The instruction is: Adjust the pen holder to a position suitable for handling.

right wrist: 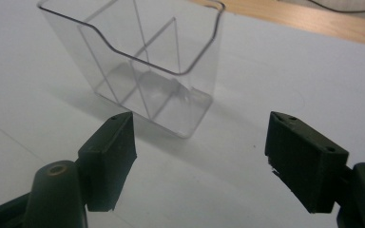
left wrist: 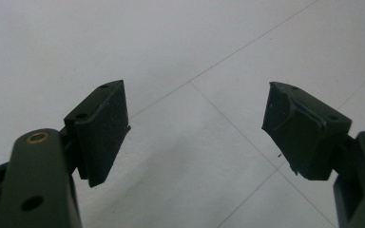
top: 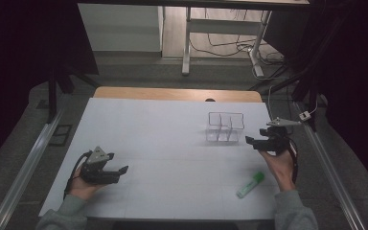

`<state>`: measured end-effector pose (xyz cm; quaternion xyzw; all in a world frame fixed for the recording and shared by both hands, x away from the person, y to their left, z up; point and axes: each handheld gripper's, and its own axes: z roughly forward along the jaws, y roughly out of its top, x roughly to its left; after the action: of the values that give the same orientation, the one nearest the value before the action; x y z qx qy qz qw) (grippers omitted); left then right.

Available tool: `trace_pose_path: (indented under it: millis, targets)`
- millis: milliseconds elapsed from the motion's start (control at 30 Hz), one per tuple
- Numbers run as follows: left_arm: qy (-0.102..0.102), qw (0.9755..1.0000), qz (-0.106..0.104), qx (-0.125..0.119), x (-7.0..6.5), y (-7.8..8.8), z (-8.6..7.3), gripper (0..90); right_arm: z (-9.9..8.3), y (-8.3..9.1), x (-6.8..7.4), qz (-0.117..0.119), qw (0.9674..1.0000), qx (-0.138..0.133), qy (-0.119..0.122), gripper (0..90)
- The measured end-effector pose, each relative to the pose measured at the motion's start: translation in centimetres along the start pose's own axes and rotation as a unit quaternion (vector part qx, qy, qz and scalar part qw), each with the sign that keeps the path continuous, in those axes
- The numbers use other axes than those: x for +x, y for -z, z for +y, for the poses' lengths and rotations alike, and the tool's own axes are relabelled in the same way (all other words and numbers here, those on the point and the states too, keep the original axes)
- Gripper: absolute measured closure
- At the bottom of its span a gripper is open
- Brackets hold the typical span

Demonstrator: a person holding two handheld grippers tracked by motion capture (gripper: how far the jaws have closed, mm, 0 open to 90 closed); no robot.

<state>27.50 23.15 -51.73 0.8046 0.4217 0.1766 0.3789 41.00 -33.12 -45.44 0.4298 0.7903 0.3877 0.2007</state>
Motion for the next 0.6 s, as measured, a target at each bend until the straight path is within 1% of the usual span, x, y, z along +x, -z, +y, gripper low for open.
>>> trace_pose_path:
  millis: [167, 233, 300, 333, 367, 433, 533, 600]
  targets:
    - [0.0, 1.0, 0.003, -0.001, 0.1, 0.0, 0.0, 22.9, -0.3, -0.9, -0.9, -0.007, 0.9997, 0.019, -0.016, 27.8]
    - [0.0, 1.0, 0.003, 0.0, 0.1, 0.0, 0.0, 22.8, -0.4, -1.4, -1.1, -0.004, 0.9995, 0.026, -0.018, 29.7]
    - [-0.001, 1.0, 0.003, 0.001, 0.0, 0.0, 0.0, 22.8, -0.3, -1.9, -1.2, -0.006, 0.9992, 0.035, -0.017, 31.0]
    - [-0.001, 1.0, 0.003, 0.001, 0.0, 0.0, 0.0, 22.8, -0.3, -1.9, -1.2, -0.006, 0.9992, 0.035, -0.017, 31.0]
    - [-0.002, 1.0, 0.004, 0.001, 0.0, 0.0, 0.0, 22.8, -0.2, -2.4, -1.2, -0.009, 0.9989, 0.043, -0.015, 32.3]
    - [-0.001, 1.0, 0.004, 0.001, 0.0, 0.0, 0.0, 22.8, -0.1, -2.8, -1.3, -0.013, 0.9986, 0.049, -0.013, 33.8]
    - [-0.002, 1.0, 0.005, 0.002, 0.0, 0.0, 0.0, 22.7, 0.1, -3.3, -1.4, -0.027, 0.9981, 0.054, -0.011, 37.0]
    - [-0.004, 1.0, 0.005, 0.003, 0.0, 0.0, 0.0, 22.7, 0.2, -3.6, -1.5, -0.032, 0.9978, 0.056, -0.014, 39.5]
